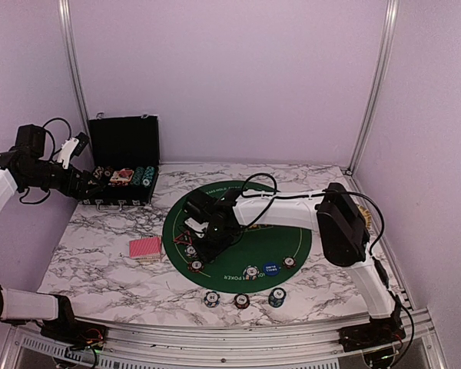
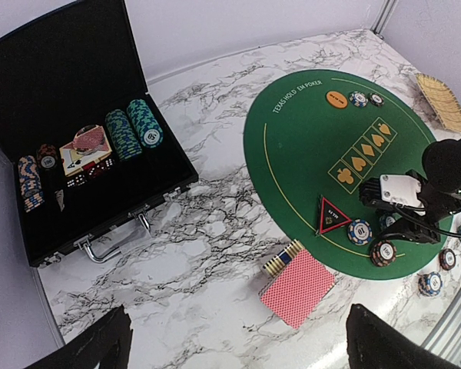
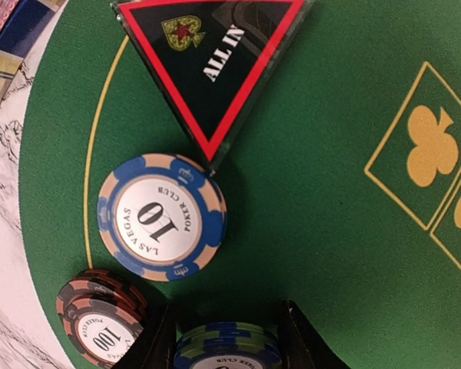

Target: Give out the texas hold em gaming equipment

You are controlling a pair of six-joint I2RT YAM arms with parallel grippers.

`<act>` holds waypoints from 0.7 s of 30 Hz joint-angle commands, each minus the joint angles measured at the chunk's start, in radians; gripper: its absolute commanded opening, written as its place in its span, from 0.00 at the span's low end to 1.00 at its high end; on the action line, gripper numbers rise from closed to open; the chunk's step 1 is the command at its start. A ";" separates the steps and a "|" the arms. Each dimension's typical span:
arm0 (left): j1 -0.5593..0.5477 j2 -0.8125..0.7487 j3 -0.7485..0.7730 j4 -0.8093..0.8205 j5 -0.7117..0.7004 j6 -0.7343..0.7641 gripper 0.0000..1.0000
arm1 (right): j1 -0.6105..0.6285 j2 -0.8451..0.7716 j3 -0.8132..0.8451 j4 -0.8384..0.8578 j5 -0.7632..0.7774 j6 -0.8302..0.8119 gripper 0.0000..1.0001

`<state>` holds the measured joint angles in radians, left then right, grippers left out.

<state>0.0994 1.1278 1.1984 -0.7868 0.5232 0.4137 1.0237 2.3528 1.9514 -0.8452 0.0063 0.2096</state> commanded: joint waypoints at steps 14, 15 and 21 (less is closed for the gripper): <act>0.002 -0.012 -0.004 -0.019 0.010 0.016 0.99 | -0.017 -0.023 0.004 0.028 -0.029 0.008 0.54; 0.001 -0.012 -0.004 -0.019 0.009 0.017 0.99 | -0.017 -0.026 0.003 0.028 -0.029 0.008 0.54; 0.002 -0.011 -0.008 -0.019 0.012 0.017 0.99 | -0.029 -0.075 -0.012 0.032 -0.033 0.013 0.50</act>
<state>0.0990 1.1278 1.1976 -0.7868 0.5232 0.4168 1.0122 2.3482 1.9488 -0.8371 -0.0181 0.2123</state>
